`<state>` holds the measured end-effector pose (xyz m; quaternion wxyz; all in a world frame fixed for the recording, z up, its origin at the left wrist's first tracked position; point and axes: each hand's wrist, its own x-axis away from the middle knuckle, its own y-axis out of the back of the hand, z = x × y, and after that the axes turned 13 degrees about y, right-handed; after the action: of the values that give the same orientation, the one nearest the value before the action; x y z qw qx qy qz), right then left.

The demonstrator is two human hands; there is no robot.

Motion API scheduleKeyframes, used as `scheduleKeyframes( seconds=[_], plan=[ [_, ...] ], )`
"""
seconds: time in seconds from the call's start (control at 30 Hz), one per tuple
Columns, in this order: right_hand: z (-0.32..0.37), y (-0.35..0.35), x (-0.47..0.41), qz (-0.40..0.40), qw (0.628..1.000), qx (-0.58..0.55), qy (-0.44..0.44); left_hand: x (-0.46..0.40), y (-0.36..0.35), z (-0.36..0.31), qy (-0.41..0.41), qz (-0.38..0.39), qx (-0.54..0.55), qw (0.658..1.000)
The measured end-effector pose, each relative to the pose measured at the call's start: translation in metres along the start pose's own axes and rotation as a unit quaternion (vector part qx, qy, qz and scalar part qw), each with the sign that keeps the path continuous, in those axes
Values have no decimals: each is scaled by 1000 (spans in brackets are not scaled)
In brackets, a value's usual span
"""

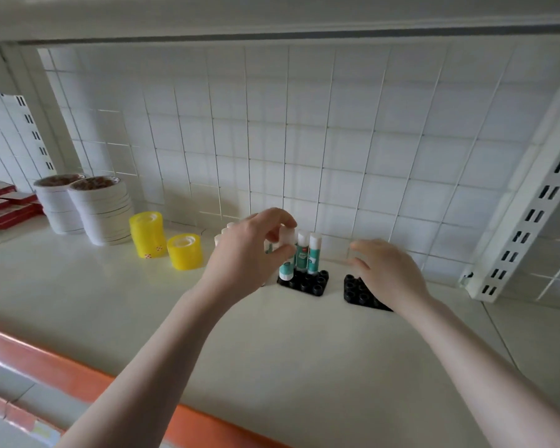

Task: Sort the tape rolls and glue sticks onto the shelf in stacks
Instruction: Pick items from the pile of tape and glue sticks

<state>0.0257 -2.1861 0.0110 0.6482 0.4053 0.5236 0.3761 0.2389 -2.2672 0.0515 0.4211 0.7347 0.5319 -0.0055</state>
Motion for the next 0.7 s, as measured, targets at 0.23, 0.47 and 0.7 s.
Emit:
scheduleKeyframes(
  seconds=[0.23, 0.47, 0.7],
  plan=[
    [-17, 13, 36, 23, 995, 99, 6, -33, -36, -22, -26, 61, -31, 997],
    [-24, 18, 54, -9, 998, 57, -16, -55, -71, -22, -42, 79, -80, 993],
    [-29, 11, 55, -8, 999, 29, -30, -59, -88, -13, -17, 113, -113, 987]
  ],
)
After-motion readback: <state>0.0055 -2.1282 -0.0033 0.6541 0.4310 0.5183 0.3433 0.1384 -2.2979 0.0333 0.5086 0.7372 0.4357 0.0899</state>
